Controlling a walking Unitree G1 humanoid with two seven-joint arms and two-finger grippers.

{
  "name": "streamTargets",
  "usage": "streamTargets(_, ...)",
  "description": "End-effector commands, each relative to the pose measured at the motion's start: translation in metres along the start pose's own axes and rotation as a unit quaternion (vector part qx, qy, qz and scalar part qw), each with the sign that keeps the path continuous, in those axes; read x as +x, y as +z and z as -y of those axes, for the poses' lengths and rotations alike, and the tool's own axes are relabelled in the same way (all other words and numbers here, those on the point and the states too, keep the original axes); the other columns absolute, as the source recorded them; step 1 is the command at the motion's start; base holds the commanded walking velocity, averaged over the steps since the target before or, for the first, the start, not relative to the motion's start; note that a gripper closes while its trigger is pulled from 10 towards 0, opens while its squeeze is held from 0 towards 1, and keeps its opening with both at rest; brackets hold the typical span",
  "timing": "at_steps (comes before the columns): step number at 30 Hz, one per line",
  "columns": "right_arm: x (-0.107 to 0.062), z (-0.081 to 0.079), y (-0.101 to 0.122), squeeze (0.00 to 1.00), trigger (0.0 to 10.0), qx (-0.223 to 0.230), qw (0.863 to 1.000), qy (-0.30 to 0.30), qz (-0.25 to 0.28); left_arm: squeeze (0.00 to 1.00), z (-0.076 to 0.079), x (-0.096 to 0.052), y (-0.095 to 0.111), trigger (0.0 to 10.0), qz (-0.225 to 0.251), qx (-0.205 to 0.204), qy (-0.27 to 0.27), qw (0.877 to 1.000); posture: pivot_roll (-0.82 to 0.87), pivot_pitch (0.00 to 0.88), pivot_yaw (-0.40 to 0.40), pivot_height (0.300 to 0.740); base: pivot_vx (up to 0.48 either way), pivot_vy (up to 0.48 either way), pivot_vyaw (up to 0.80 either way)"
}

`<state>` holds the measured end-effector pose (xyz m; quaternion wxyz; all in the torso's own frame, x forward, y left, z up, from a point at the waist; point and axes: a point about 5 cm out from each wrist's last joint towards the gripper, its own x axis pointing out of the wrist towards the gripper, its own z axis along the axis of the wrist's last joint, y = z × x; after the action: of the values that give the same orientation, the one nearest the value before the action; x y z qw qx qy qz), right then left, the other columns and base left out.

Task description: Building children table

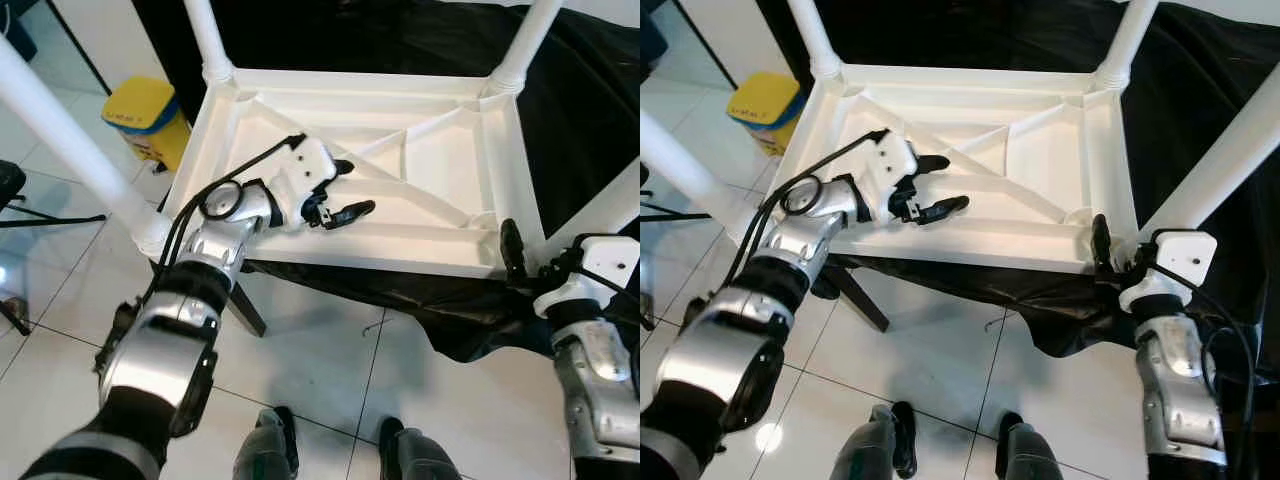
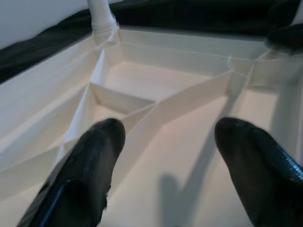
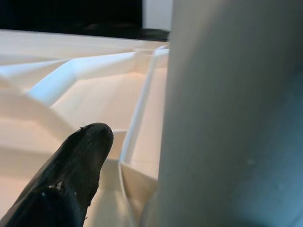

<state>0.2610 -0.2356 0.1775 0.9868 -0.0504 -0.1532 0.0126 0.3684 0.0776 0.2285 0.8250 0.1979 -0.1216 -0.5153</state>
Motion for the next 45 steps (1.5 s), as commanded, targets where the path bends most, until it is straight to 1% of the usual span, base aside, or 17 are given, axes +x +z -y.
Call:
streamTargets(1,0.000,-0.009,-0.007,0.00,10.0,0.015,0.999,0.029,-0.017,0.00,0.003,-0.003,0.001,10.0,0.002,-0.006,-0.030,1.000,-0.02,0.193,0.014,0.740,0.000,0.000,0.00)
streamTargets(4,0.002,-0.014,-0.007,0.00,10.0,0.015,0.998,0.060,-0.023,0.00,0.007,-0.013,-0.003,10.0,-0.001,-0.011,-0.034,0.999,-0.02,0.187,0.009,0.740,0.000,0.000,0.00)
streamTargets(8,0.009,-0.034,-0.011,0.00,10.0,0.036,0.992,0.115,-0.032,0.00,0.006,-0.034,-0.011,10.0,-0.027,-0.013,-0.016,0.999,0.00,0.171,-0.002,0.740,0.000,0.000,0.00)
streamTargets(11,0.020,-0.059,-0.018,0.00,10.0,0.059,0.986,0.150,-0.034,0.00,0.006,-0.047,-0.011,10.0,-0.036,-0.037,0.025,0.998,0.01,0.162,-0.001,0.740,0.000,0.000,0.00)
streamTargets(13,0.024,-0.062,-0.019,0.00,10.0,0.060,0.986,0.153,-0.034,0.00,0.010,-0.048,-0.010,10.0,-0.029,-0.046,0.052,0.997,0.01,0.157,-0.001,0.740,0.000,0.000,0.00)
streamTargets(15,0.027,-0.063,-0.020,0.00,10.0,0.057,0.986,0.154,-0.033,0.00,0.013,-0.048,-0.012,10.0,-0.027,-0.068,0.073,0.995,0.02,0.153,-0.001,0.740,0.000,0.000,0.00)
streamTargets(16,0.031,-0.059,-0.019,0.00,10.0,0.054,0.985,0.158,-0.032,0.00,0.023,-0.050,-0.013,10.0,-0.024,-0.106,0.109,0.988,0.02,0.148,-0.003,0.740,0.000,0.000,0.00)
streamTargets(25,0.035,-0.042,-0.023,0.00,10.0,0.031,0.977,0.203,-0.055,0.00,0.042,-0.050,-0.008,10.0,-0.018,-0.152,0.122,0.981,0.02,0.140,-0.028,0.740,0.000,0.000,0.00)
streamTargets(26,0.035,-0.040,-0.025,0.00,8.5,0.027,0.977,0.202,-0.059,0.00,0.043,-0.050,-0.007,10.0,-0.020,-0.157,0.124,0.980,0.01,0.137,-0.039,0.740,0.000,0.000,0.00)
streamTargets(27,0.036,-0.040,-0.027,0.00,2.1,0.028,0.978,0.197,-0.064,0.00,0.042,-0.049,-0.007,10.0,-0.020,-0.162,0.130,0.978,0.01,0.136,-0.043,0.740,0.000,0.000,0.00)
streamTargets(29,0.036,-0.040,-0.028,0.00,2.1,0.029,0.979,0.193,-0.066,0.00,0.042,-0.049,-0.006,10.0,-0.020,-0.166,0.135,0.977,0.00,0.135,-0.044,0.740,0.000,0.000,0.00)
streamTargets(30,0.037,-0.041,-0.030,0.00,0.0,0.024,0.981,0.179,-0.068,0.00,0.042,-0.048,-0.007,10.0,-0.022,-0.177,0.145,0.973,0.00,0.137,-0.047,0.740,0.000,0.000,0.00)
streamTargets(36,0.036,-0.042,-0.034,0.00,0.0,0.019,0.989,0.125,-0.081,0.00,0.046,-0.045,-0.005,10.0,-0.029,-0.186,0.152,0.970,-0.01,0.140,-0.050,0.740,0.000,0.000,0.00)
streamTargets(38,0.033,-0.045,-0.040,0.00,0.0,0.032,0.994,0.025,-0.101,0.00,0.052,-0.038,-0.004,10.0,-0.031,-0.183,0.147,0.971,-0.02,0.143,-0.046,0.740,0.000,0.000,0.00)
streamTargets(41,0.031,-0.046,-0.042,0.00,0.0,0.037,0.994,-0.010,-0.107,0.00,0.053,-0.037,-0.003,10.0,-0.033,-0.184,0.147,0.971,-0.02,0.144,-0.046,0.740,0.000,0.000,0.00)
streamTargets(44,0.027,-0.064,-0.048,0.00,0.0,0.058,0.985,-0.110,-0.118,0.00,0.057,-0.031,-0.001,10.0,-0.032,-0.190,0.149,0.970,-0.03,0.147,-0.043,0.740,0.000,0.000,0.00)
streamTargets(45,0.026,-0.070,-0.048,0.00,1.8,0.065,0.982,-0.130,-0.122,0.00,0.058,-0.030,0.001,10.0,-0.032,-0.188,0.149,0.970,-0.03,0.148,-0.042,0.740,0.000,0.000,0.00)
